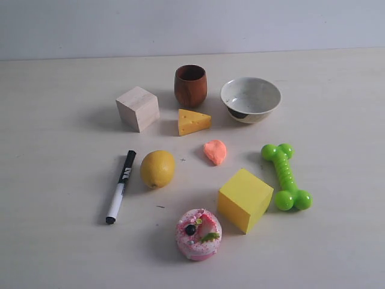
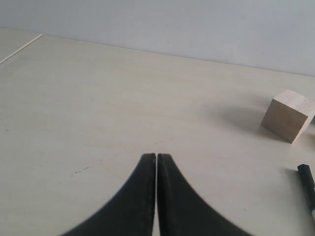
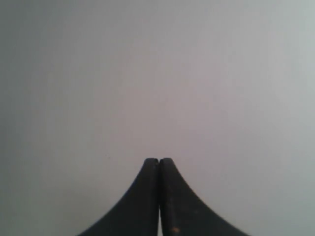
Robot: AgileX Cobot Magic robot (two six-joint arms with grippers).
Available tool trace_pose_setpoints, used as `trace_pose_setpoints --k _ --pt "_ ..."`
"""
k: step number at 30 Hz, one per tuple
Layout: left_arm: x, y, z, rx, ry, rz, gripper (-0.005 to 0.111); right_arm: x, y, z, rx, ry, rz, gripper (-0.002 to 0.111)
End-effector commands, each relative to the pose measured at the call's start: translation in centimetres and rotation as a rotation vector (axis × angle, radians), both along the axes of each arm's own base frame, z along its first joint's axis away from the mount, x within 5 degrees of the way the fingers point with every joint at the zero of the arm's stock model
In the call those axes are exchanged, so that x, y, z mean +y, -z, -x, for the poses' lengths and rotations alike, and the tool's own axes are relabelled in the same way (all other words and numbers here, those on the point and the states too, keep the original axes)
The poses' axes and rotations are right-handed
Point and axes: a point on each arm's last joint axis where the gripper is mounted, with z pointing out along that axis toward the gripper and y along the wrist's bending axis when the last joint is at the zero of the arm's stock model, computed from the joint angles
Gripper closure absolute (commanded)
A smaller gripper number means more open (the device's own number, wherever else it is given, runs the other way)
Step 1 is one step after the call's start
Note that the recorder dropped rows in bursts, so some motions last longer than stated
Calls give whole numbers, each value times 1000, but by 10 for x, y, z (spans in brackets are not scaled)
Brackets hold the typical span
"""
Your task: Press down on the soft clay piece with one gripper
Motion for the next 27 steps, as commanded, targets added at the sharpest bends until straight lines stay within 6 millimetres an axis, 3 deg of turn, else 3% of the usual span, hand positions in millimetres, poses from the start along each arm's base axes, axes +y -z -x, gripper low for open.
trace_pose_setpoints --k 1,10,15,27 --pt "0 0 0 -7 0 4 103 16 -20 -23 10 -200 50 108" --pt "0 0 0 -7 0 4 103 36 -20 -92 423 -519 67 108" --pt "0 0 0 -7 0 4 103 36 -15 -121 525 -557 64 108" --pt "0 0 0 -7 0 4 103 31 24 -182 740 -572 -37 108"
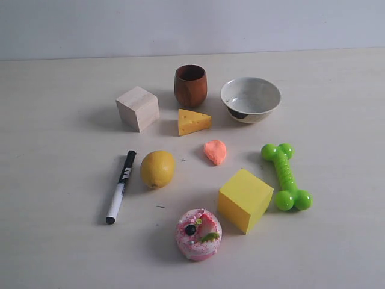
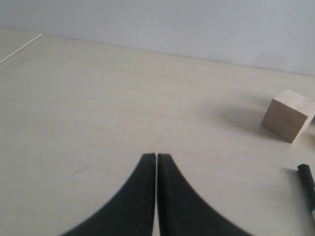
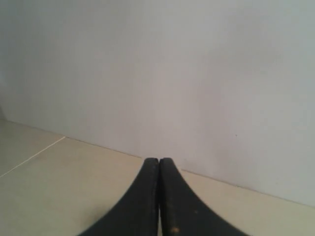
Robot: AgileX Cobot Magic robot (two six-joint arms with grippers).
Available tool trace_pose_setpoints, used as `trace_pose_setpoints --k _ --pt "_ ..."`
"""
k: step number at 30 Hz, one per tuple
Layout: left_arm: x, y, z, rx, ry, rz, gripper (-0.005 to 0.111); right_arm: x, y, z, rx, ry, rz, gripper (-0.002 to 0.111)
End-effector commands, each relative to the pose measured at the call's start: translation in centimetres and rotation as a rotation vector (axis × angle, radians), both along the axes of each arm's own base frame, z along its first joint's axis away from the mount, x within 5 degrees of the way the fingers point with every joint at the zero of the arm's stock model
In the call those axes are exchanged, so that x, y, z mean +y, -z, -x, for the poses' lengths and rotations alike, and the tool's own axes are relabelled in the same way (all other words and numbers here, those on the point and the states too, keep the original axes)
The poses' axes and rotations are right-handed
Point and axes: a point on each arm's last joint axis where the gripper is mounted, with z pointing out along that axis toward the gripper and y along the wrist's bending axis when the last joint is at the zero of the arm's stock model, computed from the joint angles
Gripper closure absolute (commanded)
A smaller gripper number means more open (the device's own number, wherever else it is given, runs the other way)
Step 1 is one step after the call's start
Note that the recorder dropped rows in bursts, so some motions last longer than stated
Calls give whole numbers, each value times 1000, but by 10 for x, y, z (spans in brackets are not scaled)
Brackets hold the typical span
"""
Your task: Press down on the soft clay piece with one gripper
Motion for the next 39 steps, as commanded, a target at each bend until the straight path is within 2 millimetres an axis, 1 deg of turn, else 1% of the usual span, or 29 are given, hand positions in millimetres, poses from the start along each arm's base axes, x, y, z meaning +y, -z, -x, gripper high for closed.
trace_pose_setpoints --k 1,4,6,12,16,22,31,34,39 --pt "0 0 0 -7 0 4 103 -3 15 -22 76 8 -5 108" --pt "0 0 0 -7 0 4 103 -3 26 -33 125 -11 -10 108" --pt "0 0 0 -7 0 4 103 1 32 -38 149 -26 -10 108" --pt "0 0 0 -7 0 4 103 30 50 -49 219 -140 2 108" --pt "0 0 0 -7 0 4 103 36 67 -62 273 -130 10 108" --pt "0 0 0 -7 -2 4 103 56 96 -78 356 -170 43 108" --pt "0 0 0 -7 -2 4 103 84 133 -96 410 -101 134 108" --pt "0 0 0 -7 -2 4 103 89 144 -100 431 -72 157 108" --pt "0 0 0 -7 -2 4 103 100 161 -100 485 -55 158 108"
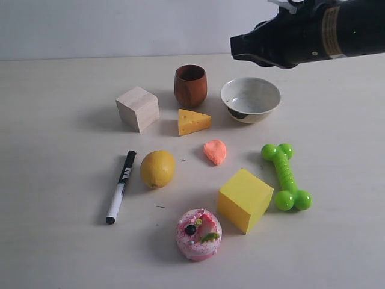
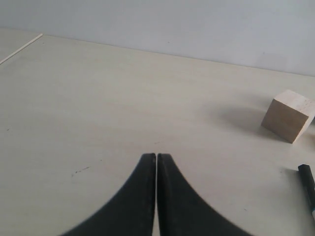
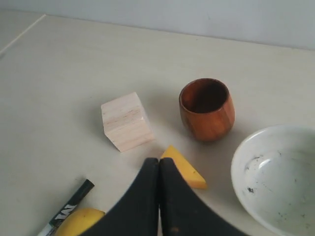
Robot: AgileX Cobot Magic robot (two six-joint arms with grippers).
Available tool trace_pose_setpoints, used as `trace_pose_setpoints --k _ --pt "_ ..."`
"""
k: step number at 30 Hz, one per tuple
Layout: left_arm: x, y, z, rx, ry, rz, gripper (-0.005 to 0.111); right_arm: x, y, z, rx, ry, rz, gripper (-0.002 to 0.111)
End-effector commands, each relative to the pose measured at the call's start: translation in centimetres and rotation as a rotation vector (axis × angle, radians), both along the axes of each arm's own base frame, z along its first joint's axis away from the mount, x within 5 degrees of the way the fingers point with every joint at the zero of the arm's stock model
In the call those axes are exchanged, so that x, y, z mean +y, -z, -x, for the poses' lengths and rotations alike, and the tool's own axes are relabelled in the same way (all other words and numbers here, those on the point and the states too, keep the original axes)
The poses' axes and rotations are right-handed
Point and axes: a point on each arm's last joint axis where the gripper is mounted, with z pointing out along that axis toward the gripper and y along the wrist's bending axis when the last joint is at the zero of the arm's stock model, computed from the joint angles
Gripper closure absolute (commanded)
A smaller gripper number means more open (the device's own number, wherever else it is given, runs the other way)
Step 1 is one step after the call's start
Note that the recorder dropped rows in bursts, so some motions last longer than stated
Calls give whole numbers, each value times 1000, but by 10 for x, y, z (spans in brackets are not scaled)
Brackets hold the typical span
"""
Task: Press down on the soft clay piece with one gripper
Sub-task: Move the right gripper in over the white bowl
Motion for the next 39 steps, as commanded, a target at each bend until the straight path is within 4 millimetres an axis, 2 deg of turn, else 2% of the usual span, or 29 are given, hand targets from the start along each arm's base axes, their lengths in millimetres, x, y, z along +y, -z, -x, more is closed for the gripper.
trace_pose_setpoints --k 1,12,21,28,30,34,39 --pt "0 0 0 -7 -1 4 103 6 13 1 44 22 6 108" --pt "0 0 0 -7 -1 4 103 8 14 2 81 28 -26 108" --pt "0 0 0 -7 -1 4 103 13 14 4 4 21 -102 108" --pt "0 0 0 -7 -1 4 103 1 27 4 -11 202 14 108" --pt "0 0 0 -7 -1 4 103 -2 27 6 -21 243 103 108" --pt "0 0 0 -7 -1 4 103 1 27 11 -8 211 320 108" --pt "0 0 0 -7 -1 4 103 15 17 22 172 104 428 108"
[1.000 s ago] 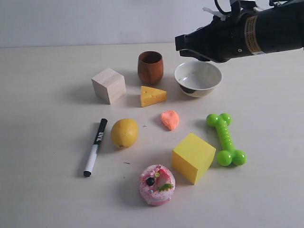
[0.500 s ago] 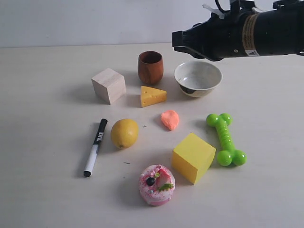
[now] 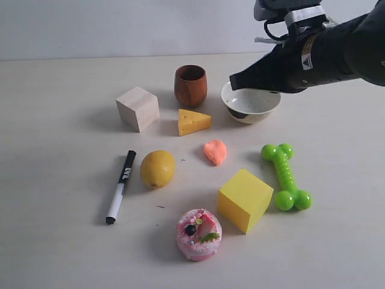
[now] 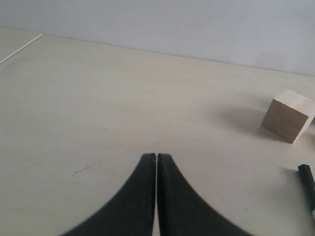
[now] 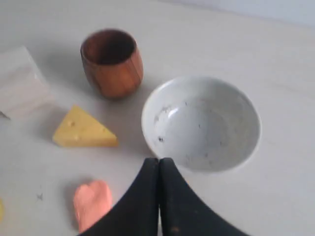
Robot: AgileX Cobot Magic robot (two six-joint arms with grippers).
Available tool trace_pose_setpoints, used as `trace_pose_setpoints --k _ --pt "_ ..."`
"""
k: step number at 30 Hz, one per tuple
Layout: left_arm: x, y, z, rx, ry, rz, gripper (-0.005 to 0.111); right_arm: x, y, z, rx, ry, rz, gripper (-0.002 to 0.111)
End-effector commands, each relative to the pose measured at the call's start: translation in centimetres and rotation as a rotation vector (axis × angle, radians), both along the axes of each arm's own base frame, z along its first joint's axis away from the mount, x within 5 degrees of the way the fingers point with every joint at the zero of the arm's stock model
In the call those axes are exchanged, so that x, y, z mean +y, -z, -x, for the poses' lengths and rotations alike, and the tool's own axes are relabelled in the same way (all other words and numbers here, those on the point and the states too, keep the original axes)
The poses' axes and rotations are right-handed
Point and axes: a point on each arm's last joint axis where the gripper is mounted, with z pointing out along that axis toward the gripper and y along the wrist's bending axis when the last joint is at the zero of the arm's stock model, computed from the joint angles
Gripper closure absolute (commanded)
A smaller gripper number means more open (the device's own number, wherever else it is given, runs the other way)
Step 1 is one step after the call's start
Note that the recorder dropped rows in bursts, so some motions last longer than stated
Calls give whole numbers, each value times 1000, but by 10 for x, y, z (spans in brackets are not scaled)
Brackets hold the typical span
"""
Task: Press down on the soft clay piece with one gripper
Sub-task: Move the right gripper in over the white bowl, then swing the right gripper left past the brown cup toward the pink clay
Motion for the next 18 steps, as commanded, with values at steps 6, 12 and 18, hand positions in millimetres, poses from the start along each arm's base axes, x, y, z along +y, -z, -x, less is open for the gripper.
trace_pose_setpoints --k 6,12,18 --pt "0 0 0 -7 1 4 103 32 -63 5 205 -186 -64 108" --pt "0 0 0 -7 1 4 103 38 -74 5 217 -173 -161 108" --pt "0 0 0 -7 1 4 103 39 -59 7 372 -94 -175 108"
